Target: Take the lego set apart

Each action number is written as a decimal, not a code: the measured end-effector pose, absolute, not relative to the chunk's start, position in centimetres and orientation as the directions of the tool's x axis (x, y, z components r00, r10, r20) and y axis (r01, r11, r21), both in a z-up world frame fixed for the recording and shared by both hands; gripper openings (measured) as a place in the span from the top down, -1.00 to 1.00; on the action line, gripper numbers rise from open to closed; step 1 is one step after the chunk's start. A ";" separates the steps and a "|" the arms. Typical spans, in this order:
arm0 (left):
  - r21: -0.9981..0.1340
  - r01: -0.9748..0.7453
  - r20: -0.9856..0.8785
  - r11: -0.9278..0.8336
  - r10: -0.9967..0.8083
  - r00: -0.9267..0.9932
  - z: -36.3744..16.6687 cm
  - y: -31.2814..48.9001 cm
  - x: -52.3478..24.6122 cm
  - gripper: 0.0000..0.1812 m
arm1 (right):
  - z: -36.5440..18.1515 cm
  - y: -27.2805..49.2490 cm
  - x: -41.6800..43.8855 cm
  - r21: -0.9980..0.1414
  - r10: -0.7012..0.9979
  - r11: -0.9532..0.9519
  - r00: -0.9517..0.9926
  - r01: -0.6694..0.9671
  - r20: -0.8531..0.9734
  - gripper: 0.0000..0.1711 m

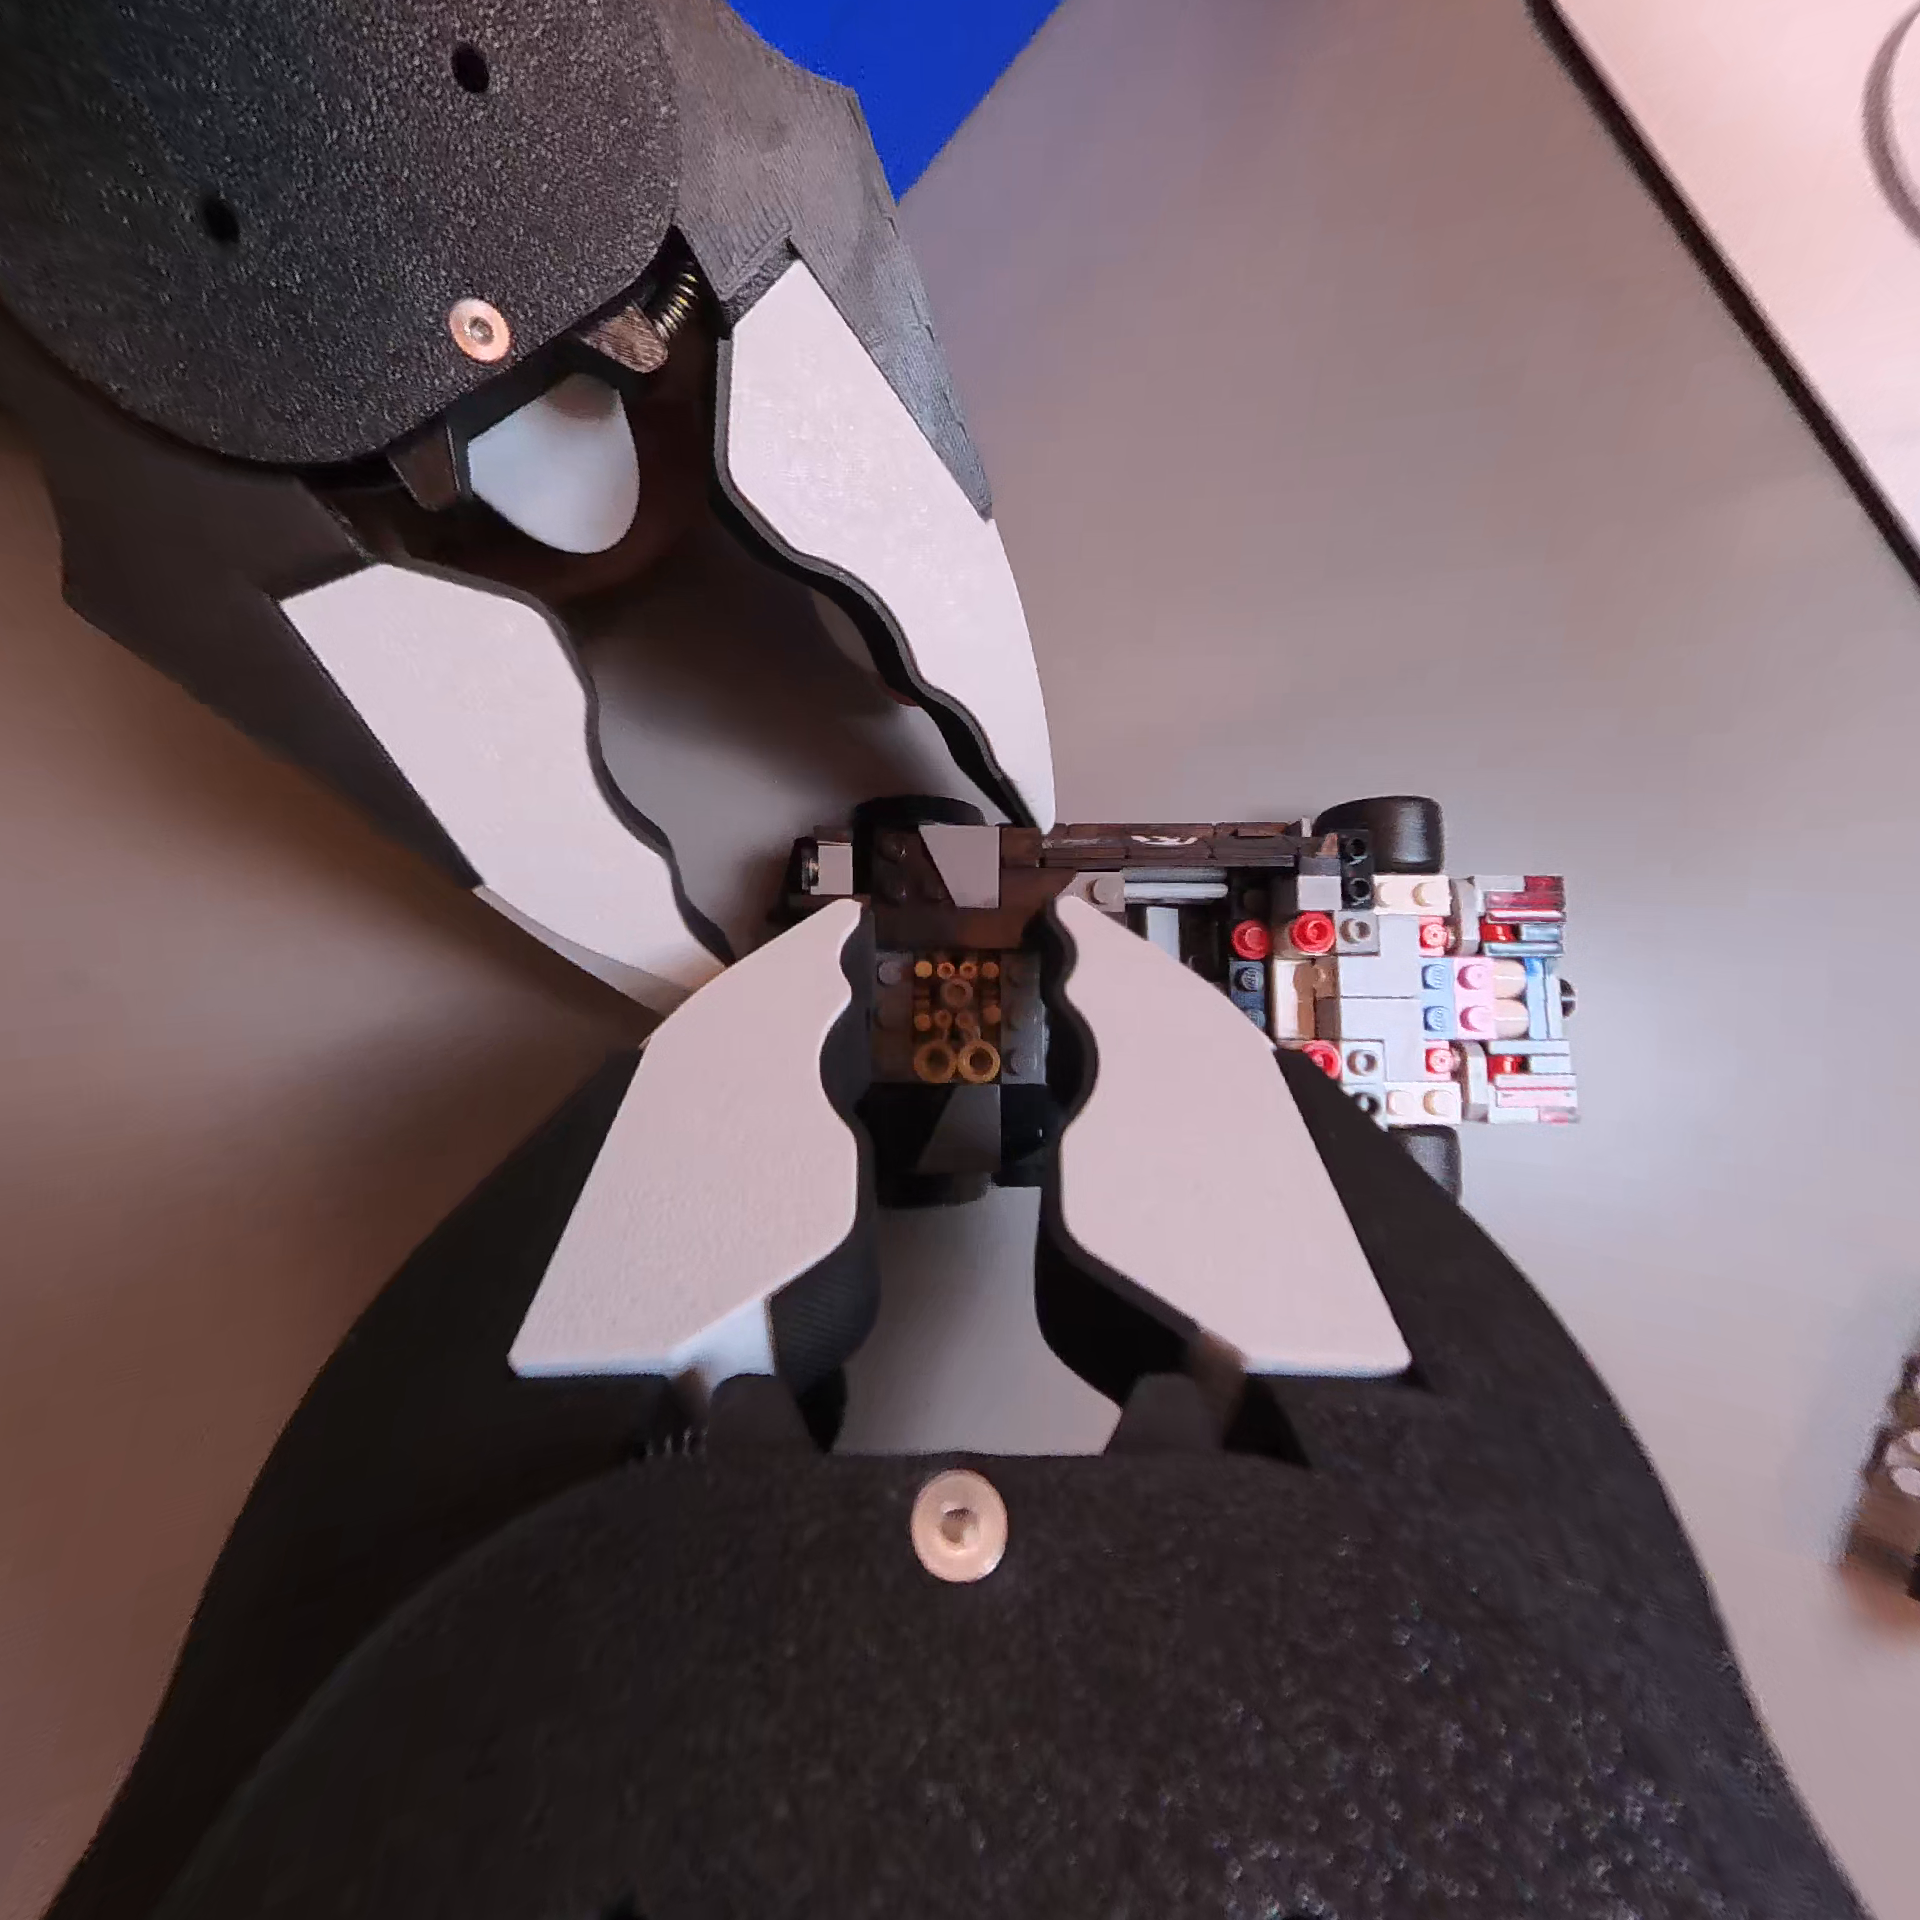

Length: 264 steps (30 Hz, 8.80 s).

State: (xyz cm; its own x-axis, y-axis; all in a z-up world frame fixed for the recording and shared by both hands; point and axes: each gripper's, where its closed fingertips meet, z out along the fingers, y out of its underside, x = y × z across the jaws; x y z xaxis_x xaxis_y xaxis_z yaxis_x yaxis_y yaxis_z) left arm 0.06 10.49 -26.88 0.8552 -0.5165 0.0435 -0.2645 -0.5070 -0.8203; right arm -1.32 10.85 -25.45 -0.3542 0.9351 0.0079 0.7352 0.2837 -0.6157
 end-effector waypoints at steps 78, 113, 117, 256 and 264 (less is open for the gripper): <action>-0.965 0.045 0.222 -0.259 -0.710 0.668 -17.8 7.1 5.8 0.61 | -14.3 5.5 4.6 -0.920 0.751 -0.344 -0.531 0.190 -0.391 0.62; -0.915 0.236 0.404 -0.328 -0.731 0.551 -16.7 6.3 5.6 0.91 | -14.8 6.0 5.5 -0.881 0.650 -0.420 -0.605 0.217 -0.459 0.63; -0.899 0.289 0.437 -0.331 -0.740 0.511 -15.9 6.2 4.8 0.91 | -15.3 6.5 5.8 -0.912 0.704 -0.355 -0.584 0.205 -0.405 0.78; -0.909 -0.196 0.003 -0.369 -0.474 0.880 -22.9 8.9 2.4 0.91 | -24.8 9.7 2.8 -0.689 0.860 0.485 -0.151 0.539 0.487 0.96; -0.892 -0.233 -0.030 -0.386 -0.466 0.884 -23.5 8.8 2.3 0.90 | -25.5 9.3 2.9 -0.733 0.935 0.334 -0.108 0.592 0.338 0.97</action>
State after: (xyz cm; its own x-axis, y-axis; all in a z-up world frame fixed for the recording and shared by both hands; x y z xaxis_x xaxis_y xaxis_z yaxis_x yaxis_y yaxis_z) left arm 2.25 8.85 -23.46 0.8843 -0.4660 -0.0295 -0.2333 -0.3862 -0.8924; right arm 2.87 9.28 -25.46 -0.1083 0.9350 0.3379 0.5924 0.3336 -0.7333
